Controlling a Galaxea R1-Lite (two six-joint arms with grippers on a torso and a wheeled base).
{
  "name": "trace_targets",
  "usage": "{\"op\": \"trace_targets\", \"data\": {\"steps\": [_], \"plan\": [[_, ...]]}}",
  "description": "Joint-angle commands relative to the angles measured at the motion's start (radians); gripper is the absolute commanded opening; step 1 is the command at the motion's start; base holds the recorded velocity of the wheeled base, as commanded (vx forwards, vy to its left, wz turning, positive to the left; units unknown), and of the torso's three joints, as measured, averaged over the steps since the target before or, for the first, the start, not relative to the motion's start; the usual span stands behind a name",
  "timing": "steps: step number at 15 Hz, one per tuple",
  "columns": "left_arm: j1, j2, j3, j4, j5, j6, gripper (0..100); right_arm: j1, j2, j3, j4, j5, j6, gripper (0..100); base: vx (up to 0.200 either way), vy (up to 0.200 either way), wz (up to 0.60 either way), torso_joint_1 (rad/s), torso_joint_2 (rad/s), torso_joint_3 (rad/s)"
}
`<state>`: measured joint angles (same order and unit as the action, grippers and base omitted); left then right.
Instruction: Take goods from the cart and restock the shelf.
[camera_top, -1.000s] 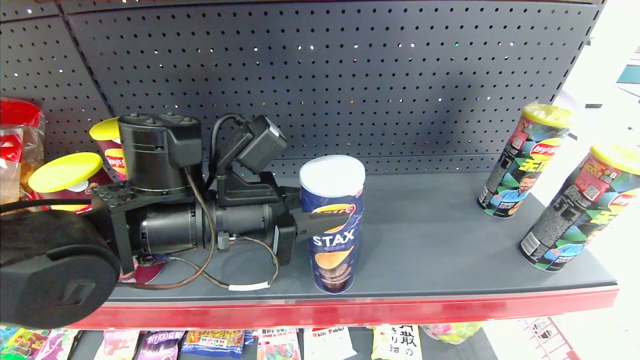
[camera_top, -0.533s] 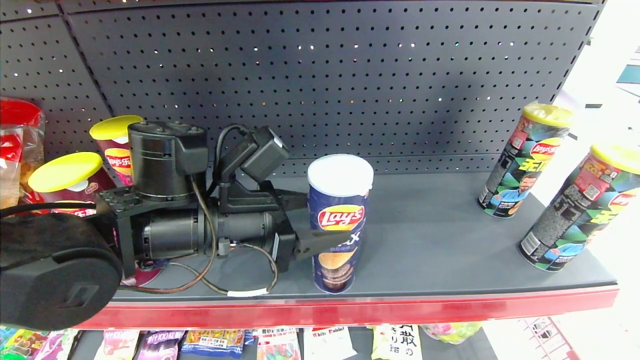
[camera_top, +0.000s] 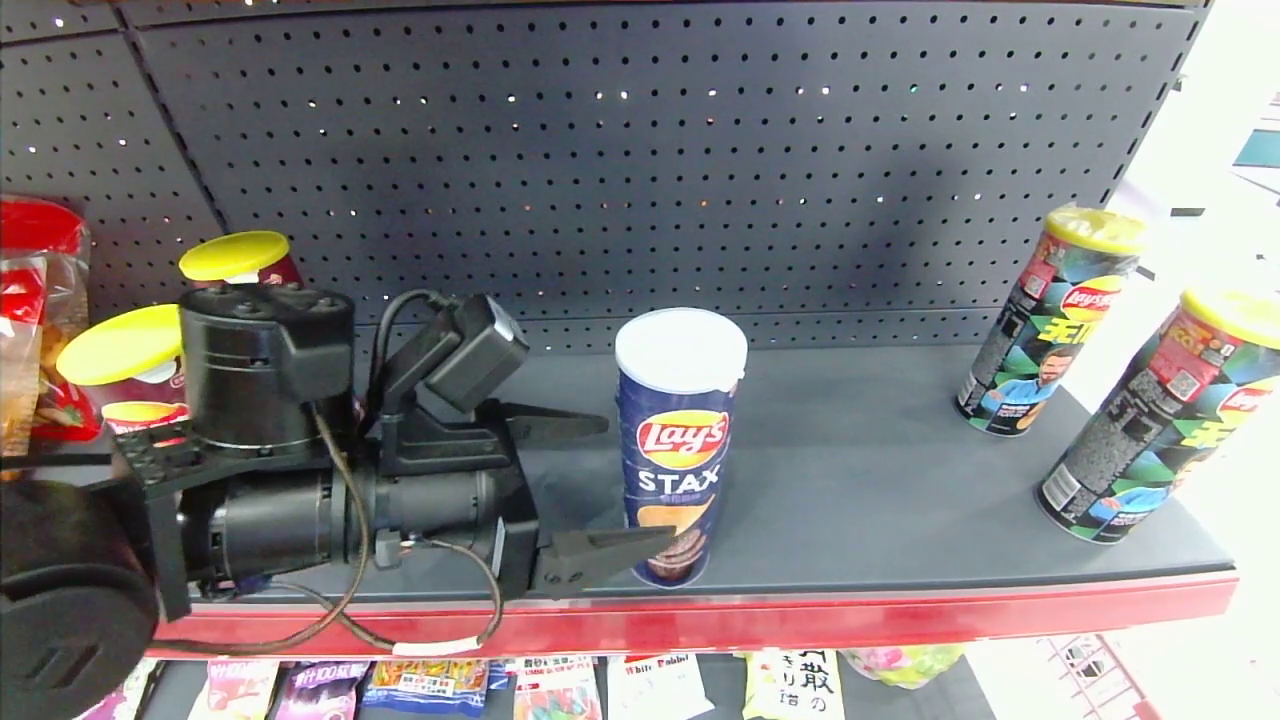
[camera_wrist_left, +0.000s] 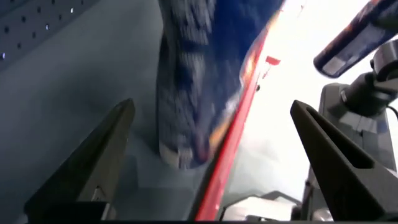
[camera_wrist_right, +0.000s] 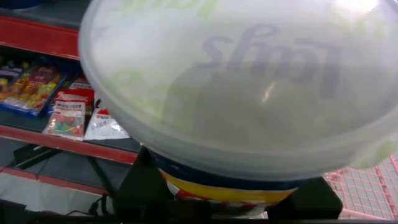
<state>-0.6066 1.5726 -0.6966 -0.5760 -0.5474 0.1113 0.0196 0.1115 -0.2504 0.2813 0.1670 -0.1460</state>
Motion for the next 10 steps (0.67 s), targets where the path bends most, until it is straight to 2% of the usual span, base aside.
{"op": "trace_targets", "data": {"steps": [1, 4, 6, 7, 8, 10], "plan": [[0.027, -0.094, 0.077, -0.001, 0.001, -0.001, 100, 0.002, 0.24, -0.176, -0.001, 0.144, 0.0, 0, 0.0, 0.0, 0.0, 0.0, 0.0, 0.0], [0.034, -0.177, 0.172, -0.002, 0.044, 0.001, 100, 0.003, 0.521, -0.379, -0.007, 0.29, -0.003, 0, 0.0, 0.0, 0.0, 0.0, 0.0, 0.0], [0.033, -0.232, 0.224, -0.001, 0.061, 0.004, 100, 0.034, 0.679, -0.504, -0.02, 0.312, -0.007, 0, 0.0, 0.0, 0.0, 0.0, 0.0, 0.0], [0.03, -0.252, 0.243, 0.001, 0.072, 0.004, 100, 0.069, 0.735, -0.55, -0.02, 0.31, -0.006, 0, 0.0, 0.0, 0.0, 0.0, 0.0, 0.0], [0.022, -0.284, 0.272, 0.004, 0.086, 0.004, 100, 0.155, 0.823, -0.621, -0.02, 0.307, 0.0, 0, 0.0, 0.0, 0.0, 0.0, 0.0, 0.0], [0.018, -0.312, 0.299, 0.004, 0.092, 0.005, 100, 0.226, 0.913, -0.664, -0.051, 0.304, 0.0, 0, 0.0, 0.0, 0.0, 0.0, 0.0, 0.0]]}}
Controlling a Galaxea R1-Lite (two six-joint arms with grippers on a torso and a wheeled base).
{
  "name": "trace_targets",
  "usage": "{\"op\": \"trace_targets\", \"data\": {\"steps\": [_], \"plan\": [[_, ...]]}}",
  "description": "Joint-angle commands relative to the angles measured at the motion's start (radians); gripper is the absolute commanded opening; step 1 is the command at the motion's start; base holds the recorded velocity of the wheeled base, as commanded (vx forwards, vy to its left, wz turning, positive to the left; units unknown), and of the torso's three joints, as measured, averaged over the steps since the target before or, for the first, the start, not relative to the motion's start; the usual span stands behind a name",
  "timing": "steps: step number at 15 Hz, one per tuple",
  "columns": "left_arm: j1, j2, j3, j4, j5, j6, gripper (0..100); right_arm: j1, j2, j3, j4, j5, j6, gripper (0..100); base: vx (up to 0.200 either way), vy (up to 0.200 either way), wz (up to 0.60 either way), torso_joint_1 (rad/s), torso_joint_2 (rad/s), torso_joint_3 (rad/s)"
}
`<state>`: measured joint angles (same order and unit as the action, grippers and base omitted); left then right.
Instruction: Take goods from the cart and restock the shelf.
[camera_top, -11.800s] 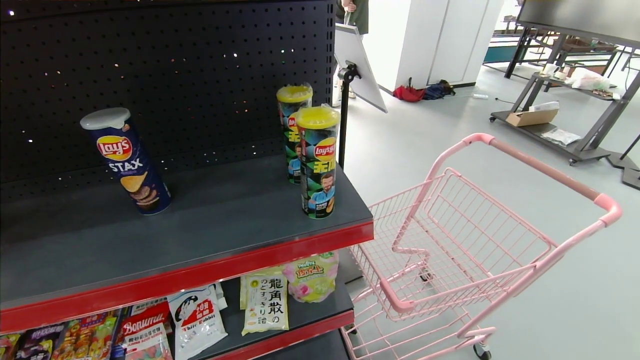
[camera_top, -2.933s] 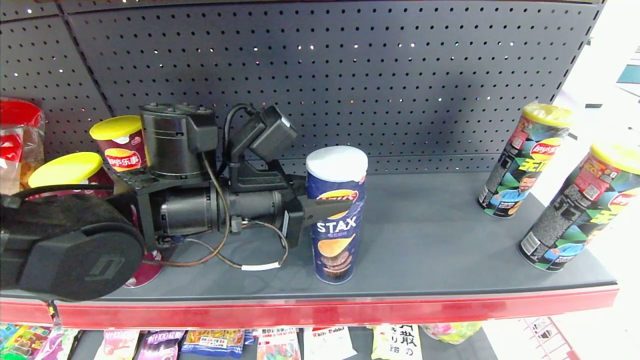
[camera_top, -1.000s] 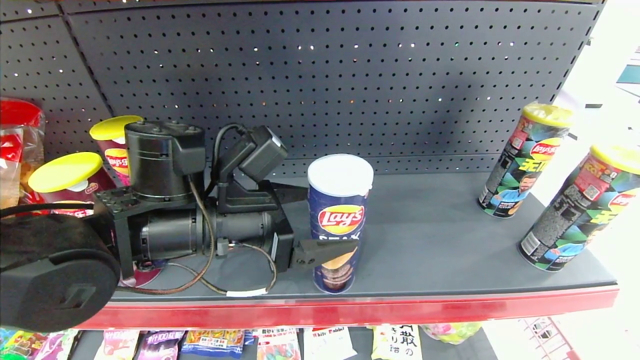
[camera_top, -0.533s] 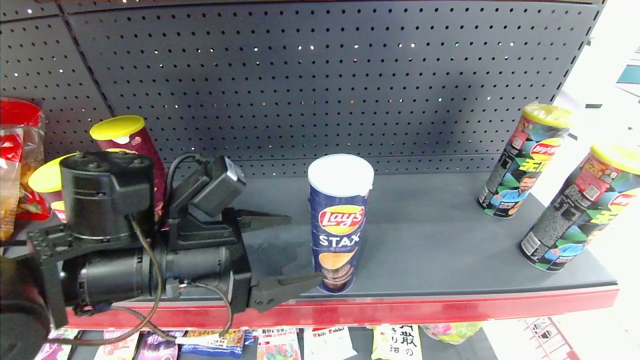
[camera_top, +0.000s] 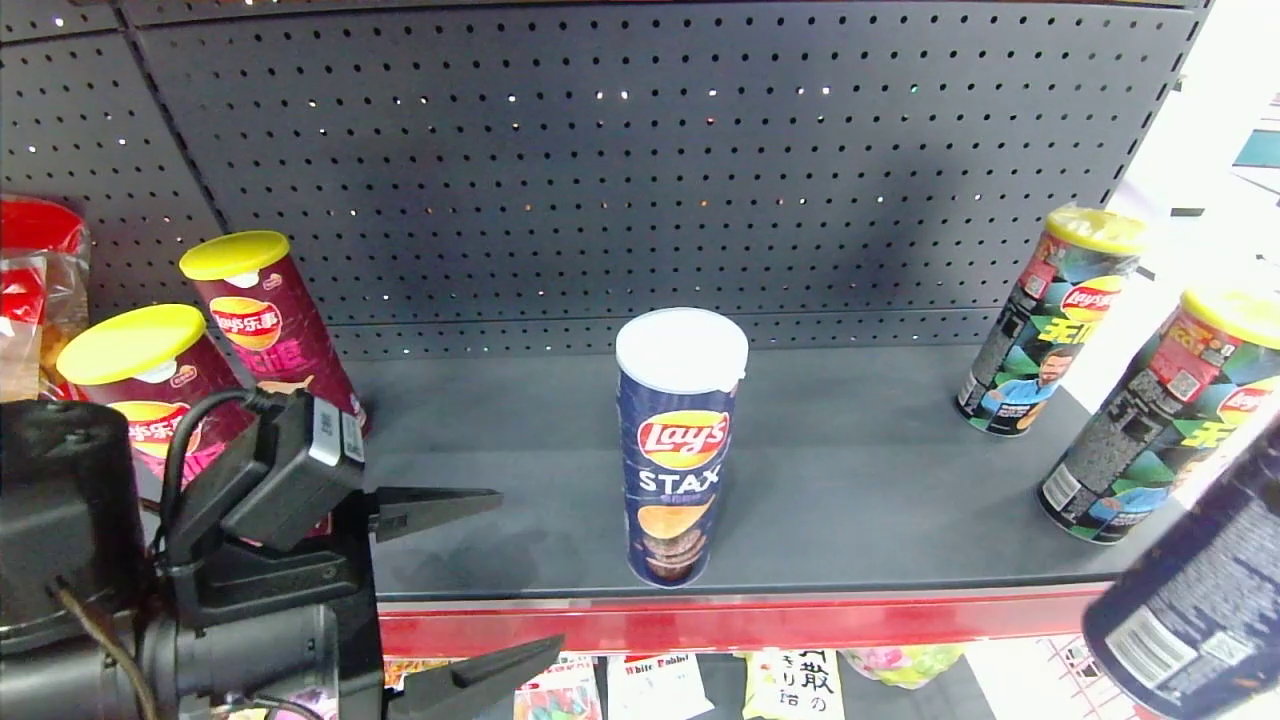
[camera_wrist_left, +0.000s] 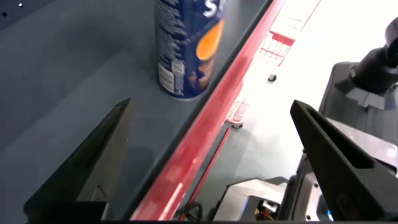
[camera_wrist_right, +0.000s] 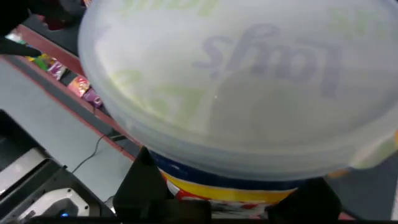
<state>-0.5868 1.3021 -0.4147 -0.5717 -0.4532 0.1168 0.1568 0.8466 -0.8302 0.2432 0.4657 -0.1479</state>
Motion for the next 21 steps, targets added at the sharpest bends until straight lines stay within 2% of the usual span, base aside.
{"op": "trace_targets", "data": {"steps": [1, 2, 4, 8, 11, 17, 21], "plan": [[-0.022, -0.057, 0.03, 0.001, 0.024, 0.0, 100, 0.125, 0.282, -0.087, -0.147, -0.013, -0.001, 0, 0.0, 0.0, 0.0, 0.0, 0.0, 0.0], [-0.033, -0.058, 0.031, 0.001, 0.05, 0.0, 100, 0.139, 0.351, -0.087, -0.239, -0.045, 0.002, 0, 0.0, 0.0, 0.0, 0.0, 0.0, 0.0], [-0.048, -0.058, 0.03, 0.001, 0.074, 0.0, 100, 0.152, 0.448, -0.099, -0.328, -0.067, 0.004, 0, 0.0, 0.0, 0.0, 0.0, 0.0, 0.0], [-0.05, -0.066, 0.036, 0.001, 0.09, 0.0, 100, 0.167, 0.568, -0.17, -0.346, -0.068, 0.008, 0, 0.0, 0.0, 0.0, 0.0, 0.0, 0.0], [-0.051, -0.066, 0.039, 0.001, 0.096, 0.0, 100, 0.168, 0.756, -0.27, -0.509, -0.087, 0.007, 0, 0.0, 0.0, 0.0, 0.0, 0.0, 0.0], [-0.051, -0.084, 0.068, 0.001, 0.105, 0.0, 100, 0.26, 0.959, -0.475, -0.518, -0.157, 0.01, 0, 0.0, 0.0, 0.0, 0.0, 0.0, 0.0], [-0.051, -0.093, 0.076, 0.003, 0.11, -0.002, 100, 0.308, 1.02, -0.546, -0.518, -0.157, 0.01, 0, 0.0, 0.0, 0.0, 0.0, 0.0, 0.0]]}}
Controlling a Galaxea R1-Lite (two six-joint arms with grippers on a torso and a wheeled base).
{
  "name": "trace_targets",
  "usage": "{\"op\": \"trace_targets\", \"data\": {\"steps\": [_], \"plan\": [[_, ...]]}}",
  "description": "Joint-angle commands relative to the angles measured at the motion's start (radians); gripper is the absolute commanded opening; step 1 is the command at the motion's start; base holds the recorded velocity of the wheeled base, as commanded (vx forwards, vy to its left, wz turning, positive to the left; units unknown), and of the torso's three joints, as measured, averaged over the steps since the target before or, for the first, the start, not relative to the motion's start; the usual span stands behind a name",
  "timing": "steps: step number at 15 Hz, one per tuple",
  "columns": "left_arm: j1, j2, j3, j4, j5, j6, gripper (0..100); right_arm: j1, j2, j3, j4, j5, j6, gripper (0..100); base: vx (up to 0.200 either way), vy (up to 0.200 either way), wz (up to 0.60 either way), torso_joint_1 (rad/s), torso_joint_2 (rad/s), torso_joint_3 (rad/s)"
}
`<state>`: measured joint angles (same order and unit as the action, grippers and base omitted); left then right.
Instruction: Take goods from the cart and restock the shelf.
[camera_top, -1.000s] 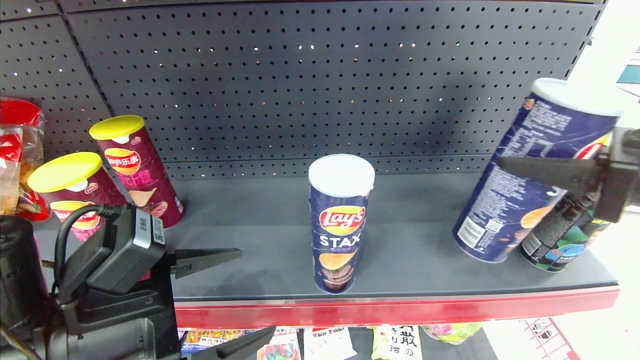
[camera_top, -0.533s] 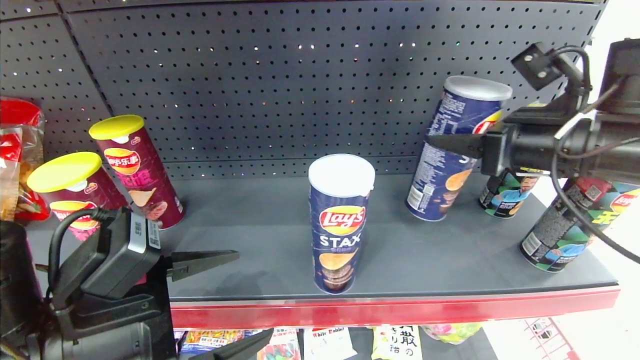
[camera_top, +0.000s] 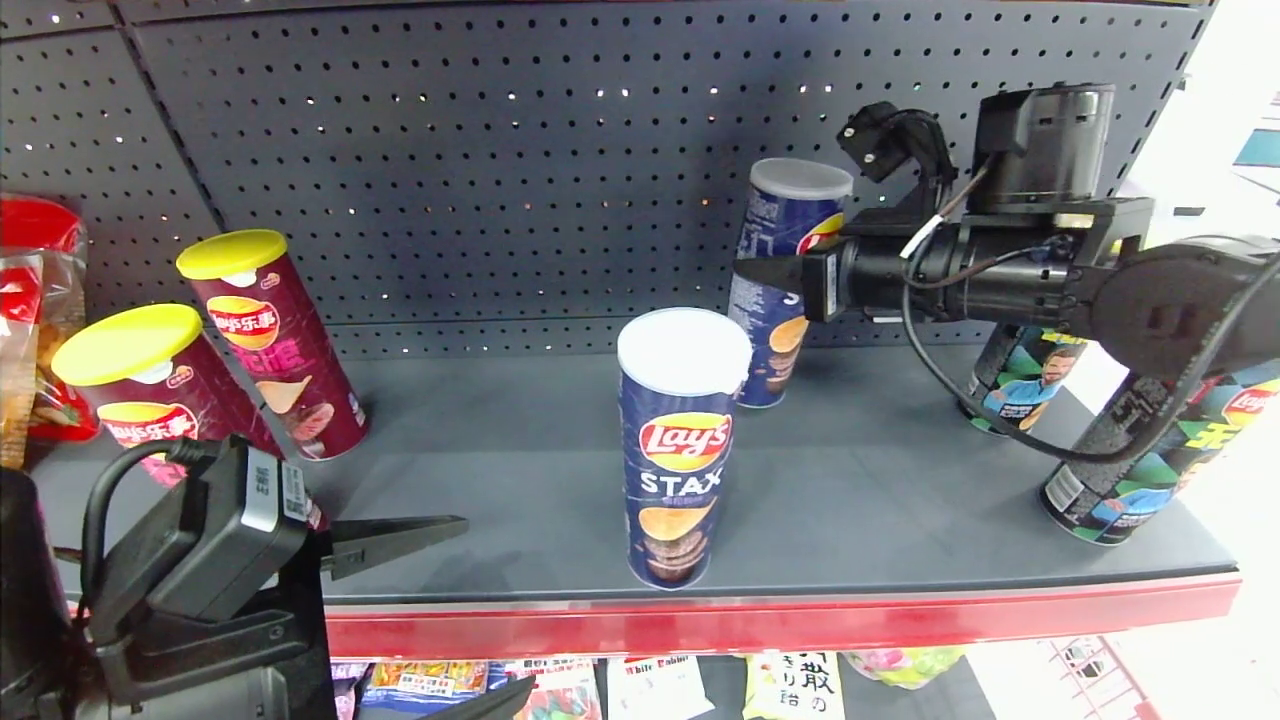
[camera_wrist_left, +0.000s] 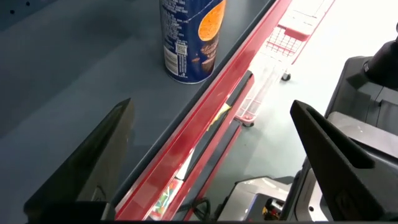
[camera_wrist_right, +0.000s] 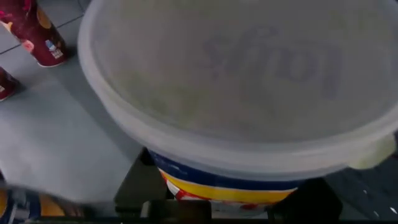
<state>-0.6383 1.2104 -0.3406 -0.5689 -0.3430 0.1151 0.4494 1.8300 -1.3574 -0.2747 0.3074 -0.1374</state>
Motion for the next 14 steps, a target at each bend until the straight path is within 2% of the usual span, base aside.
{"op": "trace_targets", "data": {"steps": [1, 8, 14], "plan": [[0.0, -0.002, 0.008, -0.002, -0.001, 0.0, 100, 0.026, 0.048, -0.023, 0.0, 0.001, -0.001, 0, 0.0, 0.0, 0.0, 0.0, 0.0, 0.0], [0.002, -0.019, 0.057, -0.003, 0.016, -0.002, 100, 0.055, 0.077, -0.042, -0.001, 0.002, 0.001, 0, 0.0, 0.0, 0.0, 0.0, 0.0, 0.0], [0.002, -0.029, 0.057, -0.002, 0.018, -0.002, 100, 0.069, 0.103, -0.055, -0.003, 0.002, 0.007, 0, 0.0, 0.0, 0.0, 0.0, 0.0, 0.0]]}}
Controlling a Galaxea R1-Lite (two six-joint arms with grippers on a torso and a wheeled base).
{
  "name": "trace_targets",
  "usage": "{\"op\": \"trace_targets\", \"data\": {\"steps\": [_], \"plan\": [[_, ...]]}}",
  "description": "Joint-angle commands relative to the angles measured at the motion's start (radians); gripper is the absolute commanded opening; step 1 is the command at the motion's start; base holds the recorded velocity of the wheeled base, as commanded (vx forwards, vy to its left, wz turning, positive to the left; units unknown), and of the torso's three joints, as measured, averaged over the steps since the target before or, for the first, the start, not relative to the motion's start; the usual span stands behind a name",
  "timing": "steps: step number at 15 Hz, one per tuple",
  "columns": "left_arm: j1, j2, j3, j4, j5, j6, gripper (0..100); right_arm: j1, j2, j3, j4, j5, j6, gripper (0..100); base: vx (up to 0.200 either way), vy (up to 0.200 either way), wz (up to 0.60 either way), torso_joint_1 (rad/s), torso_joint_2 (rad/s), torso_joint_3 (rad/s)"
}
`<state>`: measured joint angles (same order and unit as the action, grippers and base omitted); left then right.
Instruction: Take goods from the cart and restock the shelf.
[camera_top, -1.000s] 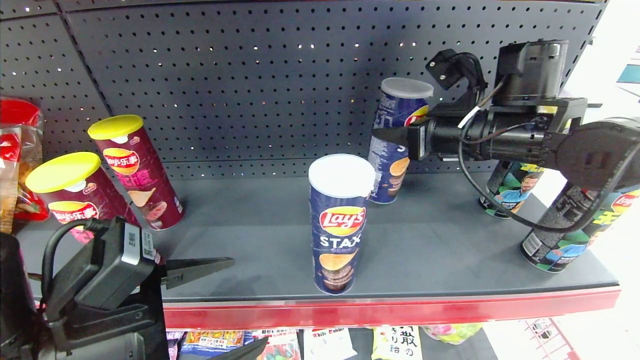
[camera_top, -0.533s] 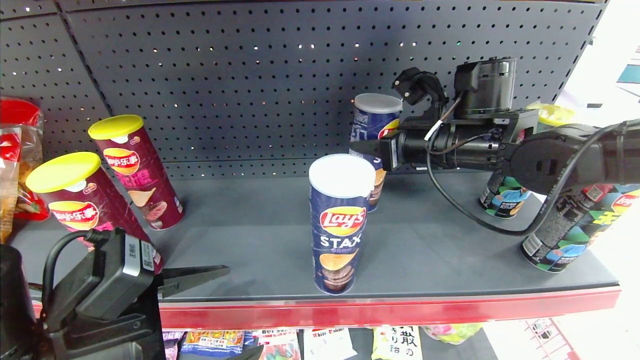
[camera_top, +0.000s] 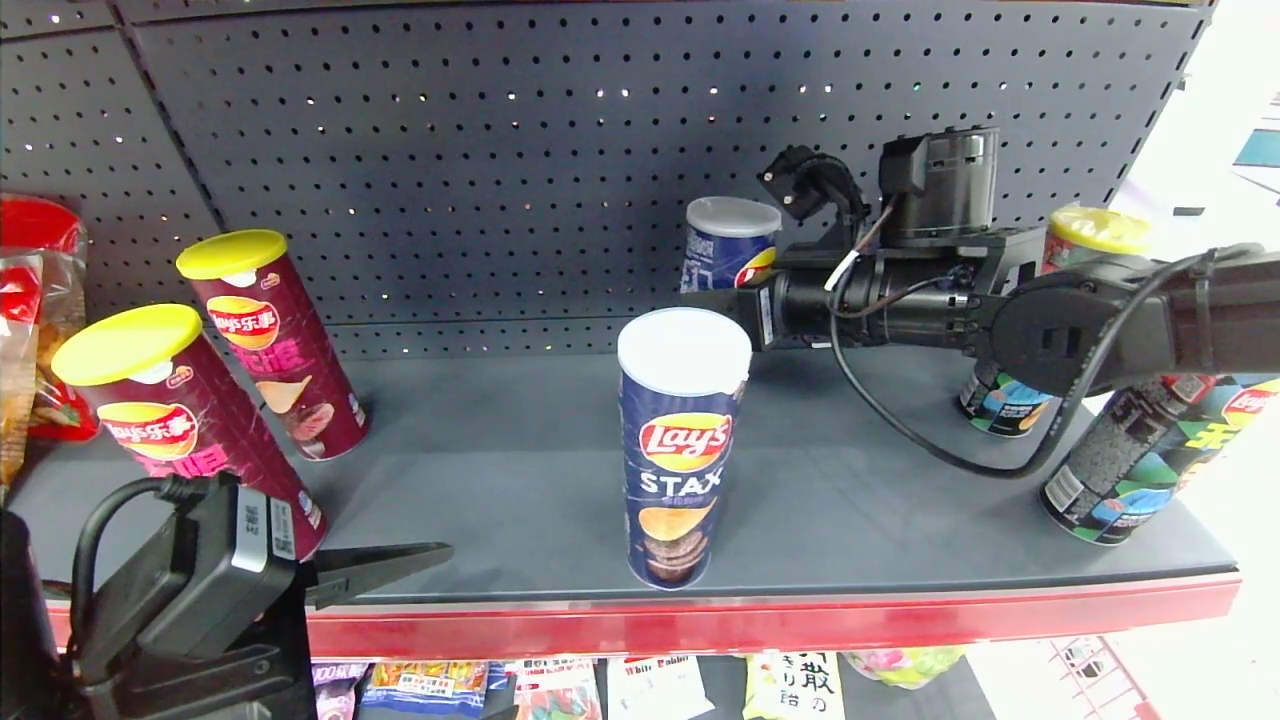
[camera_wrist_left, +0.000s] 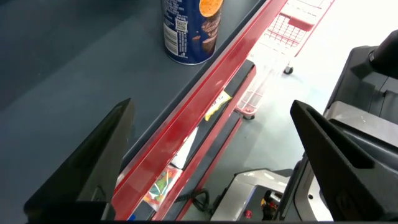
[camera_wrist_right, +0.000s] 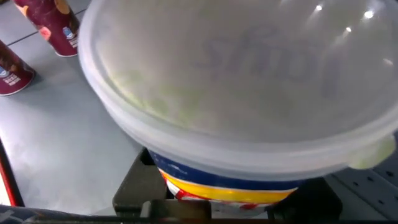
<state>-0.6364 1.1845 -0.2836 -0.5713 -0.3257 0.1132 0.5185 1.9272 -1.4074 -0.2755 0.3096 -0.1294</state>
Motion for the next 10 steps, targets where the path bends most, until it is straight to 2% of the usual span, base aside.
{"op": "trace_targets", "data": {"steps": [1, 10], "plan": [[0.0, -0.005, 0.0, 0.001, 0.001, 0.0, 100, 0.0, 0.007, -0.007, -0.002, 0.0, -0.001, 0, 0.0, 0.0, 0.0, 0.0, 0.0, 0.0], [0.0, -0.003, 0.001, 0.001, 0.001, -0.003, 100, 0.015, 0.006, 0.007, -0.002, -0.001, 0.002, 0, 0.0, 0.0, 0.0, 0.0, 0.0, 0.0]]}}
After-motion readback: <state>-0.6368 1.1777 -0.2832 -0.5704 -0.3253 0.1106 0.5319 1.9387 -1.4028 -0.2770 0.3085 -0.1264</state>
